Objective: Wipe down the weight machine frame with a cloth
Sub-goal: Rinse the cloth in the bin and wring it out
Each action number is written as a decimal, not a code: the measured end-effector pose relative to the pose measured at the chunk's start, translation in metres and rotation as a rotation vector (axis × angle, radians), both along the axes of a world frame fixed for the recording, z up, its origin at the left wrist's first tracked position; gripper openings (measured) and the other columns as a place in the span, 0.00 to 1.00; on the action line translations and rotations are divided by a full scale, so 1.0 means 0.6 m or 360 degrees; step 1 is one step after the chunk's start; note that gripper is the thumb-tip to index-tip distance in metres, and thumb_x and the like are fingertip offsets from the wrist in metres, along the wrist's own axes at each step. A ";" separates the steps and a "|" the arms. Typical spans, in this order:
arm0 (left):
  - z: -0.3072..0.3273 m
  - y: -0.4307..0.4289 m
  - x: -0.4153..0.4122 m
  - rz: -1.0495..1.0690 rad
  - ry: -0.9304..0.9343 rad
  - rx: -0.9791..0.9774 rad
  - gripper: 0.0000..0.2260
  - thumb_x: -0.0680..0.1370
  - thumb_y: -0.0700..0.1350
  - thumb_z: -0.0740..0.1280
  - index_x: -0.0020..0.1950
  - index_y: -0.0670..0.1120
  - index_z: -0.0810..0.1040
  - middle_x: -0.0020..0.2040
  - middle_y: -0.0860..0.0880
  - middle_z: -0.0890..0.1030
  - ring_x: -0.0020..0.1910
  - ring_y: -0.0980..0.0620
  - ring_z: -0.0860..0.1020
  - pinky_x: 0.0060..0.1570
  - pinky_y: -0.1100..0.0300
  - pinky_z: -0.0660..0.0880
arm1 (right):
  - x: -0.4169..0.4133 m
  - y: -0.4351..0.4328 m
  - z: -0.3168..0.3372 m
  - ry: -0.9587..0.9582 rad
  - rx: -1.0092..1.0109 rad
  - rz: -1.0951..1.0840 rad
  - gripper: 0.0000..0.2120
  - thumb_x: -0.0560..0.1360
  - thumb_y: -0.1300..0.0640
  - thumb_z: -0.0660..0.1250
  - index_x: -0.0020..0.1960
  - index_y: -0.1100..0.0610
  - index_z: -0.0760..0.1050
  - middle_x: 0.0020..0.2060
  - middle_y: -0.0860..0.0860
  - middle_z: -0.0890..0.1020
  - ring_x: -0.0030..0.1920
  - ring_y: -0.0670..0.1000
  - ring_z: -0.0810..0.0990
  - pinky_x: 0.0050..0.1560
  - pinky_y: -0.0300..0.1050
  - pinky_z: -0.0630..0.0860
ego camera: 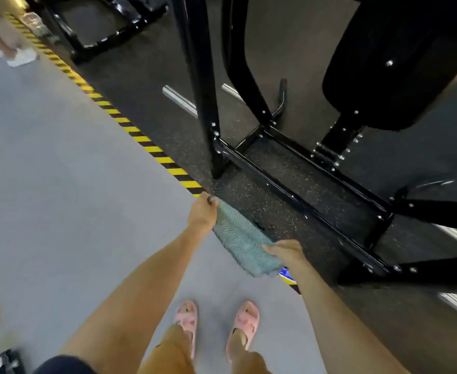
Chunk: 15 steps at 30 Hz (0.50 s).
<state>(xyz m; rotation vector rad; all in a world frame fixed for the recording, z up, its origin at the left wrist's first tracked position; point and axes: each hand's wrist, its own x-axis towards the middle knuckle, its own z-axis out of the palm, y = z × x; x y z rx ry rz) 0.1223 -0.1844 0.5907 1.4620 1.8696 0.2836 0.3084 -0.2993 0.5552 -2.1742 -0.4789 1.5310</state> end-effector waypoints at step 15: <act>-0.615 0.095 0.024 -0.0645 0.0212 -0.0282 0.12 0.82 0.47 0.57 0.55 0.39 0.73 0.55 0.36 0.79 0.56 0.37 0.75 0.51 0.49 0.71 | -0.004 0.053 -0.534 -0.0065 0.0110 -0.1005 0.18 0.77 0.50 0.68 0.44 0.66 0.72 0.37 0.56 0.73 0.38 0.52 0.72 0.41 0.47 0.76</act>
